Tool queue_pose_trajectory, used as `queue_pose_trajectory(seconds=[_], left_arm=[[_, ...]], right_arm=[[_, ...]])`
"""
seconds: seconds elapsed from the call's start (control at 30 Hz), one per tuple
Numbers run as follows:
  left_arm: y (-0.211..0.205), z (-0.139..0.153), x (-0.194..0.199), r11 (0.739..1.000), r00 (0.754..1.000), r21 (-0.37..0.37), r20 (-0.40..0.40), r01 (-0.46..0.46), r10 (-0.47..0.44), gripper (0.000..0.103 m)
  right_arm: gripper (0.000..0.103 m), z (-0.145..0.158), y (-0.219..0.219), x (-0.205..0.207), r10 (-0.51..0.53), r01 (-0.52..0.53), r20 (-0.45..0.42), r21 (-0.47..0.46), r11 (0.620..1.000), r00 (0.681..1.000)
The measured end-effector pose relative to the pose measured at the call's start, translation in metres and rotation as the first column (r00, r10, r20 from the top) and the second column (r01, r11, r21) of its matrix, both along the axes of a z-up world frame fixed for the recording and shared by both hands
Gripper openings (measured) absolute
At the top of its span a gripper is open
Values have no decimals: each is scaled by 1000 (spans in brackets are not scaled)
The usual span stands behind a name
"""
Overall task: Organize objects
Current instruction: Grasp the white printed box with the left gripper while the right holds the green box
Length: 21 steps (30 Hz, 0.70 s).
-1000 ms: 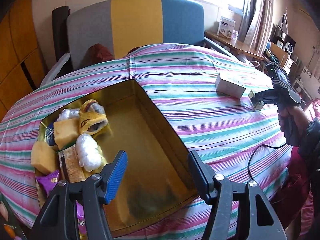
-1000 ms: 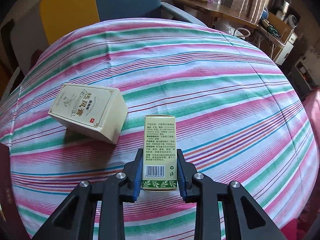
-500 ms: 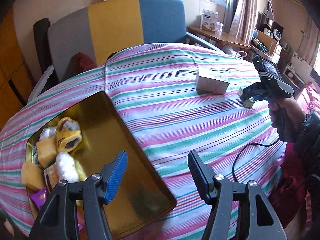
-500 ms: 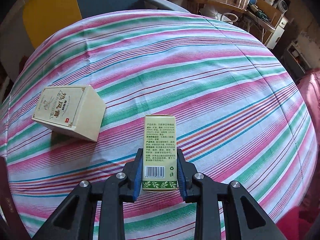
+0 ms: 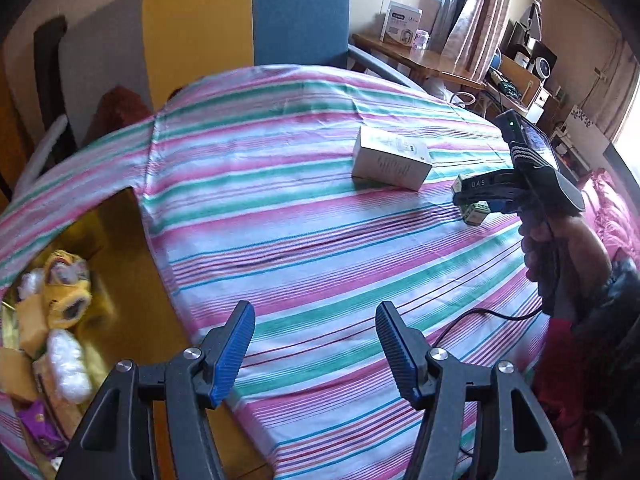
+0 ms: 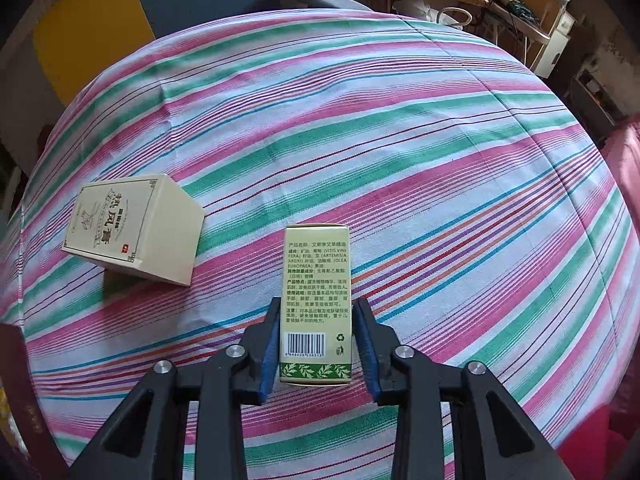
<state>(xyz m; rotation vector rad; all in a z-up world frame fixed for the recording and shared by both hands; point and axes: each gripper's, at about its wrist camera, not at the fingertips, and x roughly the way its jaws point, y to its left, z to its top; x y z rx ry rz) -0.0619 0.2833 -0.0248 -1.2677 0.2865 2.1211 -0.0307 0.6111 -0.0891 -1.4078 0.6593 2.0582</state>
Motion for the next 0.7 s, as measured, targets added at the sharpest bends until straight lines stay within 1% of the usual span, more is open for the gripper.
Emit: queue_pose_trajectory(seconds=[0.07,0.13,0.2,0.3,0.33,0.4,0.5,0.57,0.63,0.7], left_arm=[[8,-5,-5,1000,1000,6,31,-2,2,64],[19,-8,-11,1000,998,22,70,4,-6,64],[30,-11,-19,999,992,45,122,6,-12,64],[51,-17,-31,997,979,82,204,-1,-16,66],[59,-19,-36,996,974,93,228,-7,-15,69],[73,-22,-43,994,963,111,268,-19,-12,70],[97,-28,-57,987,941,151,338,-53,-1,73],[114,-32,-68,980,922,175,386,-93,18,76],[128,-37,-80,972,901,190,431,-138,44,79],[141,-43,-94,961,875,191,475,-202,90,81]], right_arm=[[64,4,3,5,-27,27,-31,-24,999,999],[68,10,9,12,-67,63,-77,-51,997,995],[75,15,14,18,-109,99,-125,-83,992,986],[79,22,23,31,-182,158,-188,-134,978,965],[79,23,26,35,-209,179,-205,-154,972,956],[83,24,33,45,-265,221,-236,-198,955,935],[83,24,39,55,-321,257,-263,-252,933,910],[83,25,40,60,-346,269,-279,-278,922,896],[84,25,42,63,-358,274,-290,-292,916,887],[84,25,45,64,-369,275,-301,-311,910,879]])
